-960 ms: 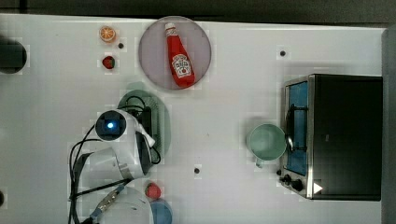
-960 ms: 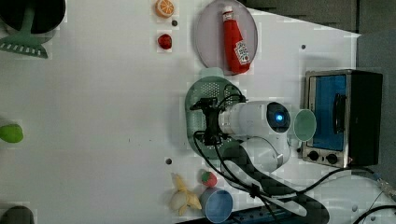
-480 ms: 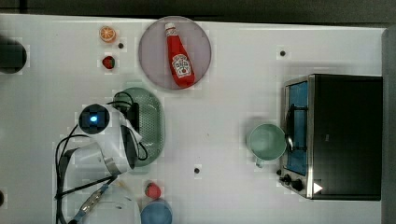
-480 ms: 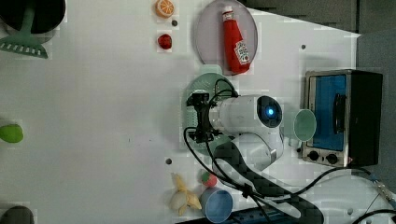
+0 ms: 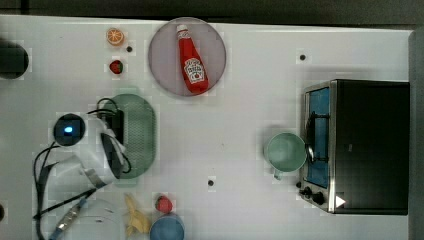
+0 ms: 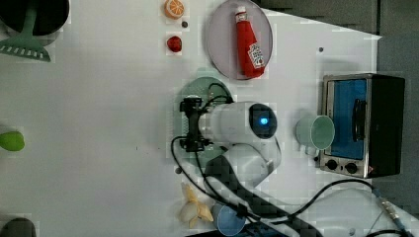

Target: Drag strainer right to left.

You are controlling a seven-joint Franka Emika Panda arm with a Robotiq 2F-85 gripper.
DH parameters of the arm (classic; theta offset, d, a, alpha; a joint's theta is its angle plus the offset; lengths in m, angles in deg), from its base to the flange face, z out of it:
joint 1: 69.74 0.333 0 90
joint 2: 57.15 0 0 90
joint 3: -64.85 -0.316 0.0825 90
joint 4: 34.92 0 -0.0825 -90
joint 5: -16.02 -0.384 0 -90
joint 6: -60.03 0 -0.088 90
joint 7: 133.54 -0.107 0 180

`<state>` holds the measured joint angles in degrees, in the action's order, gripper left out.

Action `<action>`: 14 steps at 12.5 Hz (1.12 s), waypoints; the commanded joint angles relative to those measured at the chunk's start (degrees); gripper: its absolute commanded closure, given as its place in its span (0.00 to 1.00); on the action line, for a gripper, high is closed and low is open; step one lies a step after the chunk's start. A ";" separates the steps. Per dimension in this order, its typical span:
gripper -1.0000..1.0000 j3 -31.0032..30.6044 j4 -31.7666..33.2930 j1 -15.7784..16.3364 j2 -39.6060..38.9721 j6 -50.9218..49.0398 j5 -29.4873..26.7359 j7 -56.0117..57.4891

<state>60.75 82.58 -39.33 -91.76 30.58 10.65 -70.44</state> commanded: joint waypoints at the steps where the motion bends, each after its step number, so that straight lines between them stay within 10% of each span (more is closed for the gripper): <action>1: 0.00 0.54 -4.08 3.60 -1.52 -1.42 -1.43 -5.44; 14: 0.00 0.47 -11.52 8.34 -5.95 -1.96 -5.20 -7.86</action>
<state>60.72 70.94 -32.54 -98.34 27.78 6.27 -75.76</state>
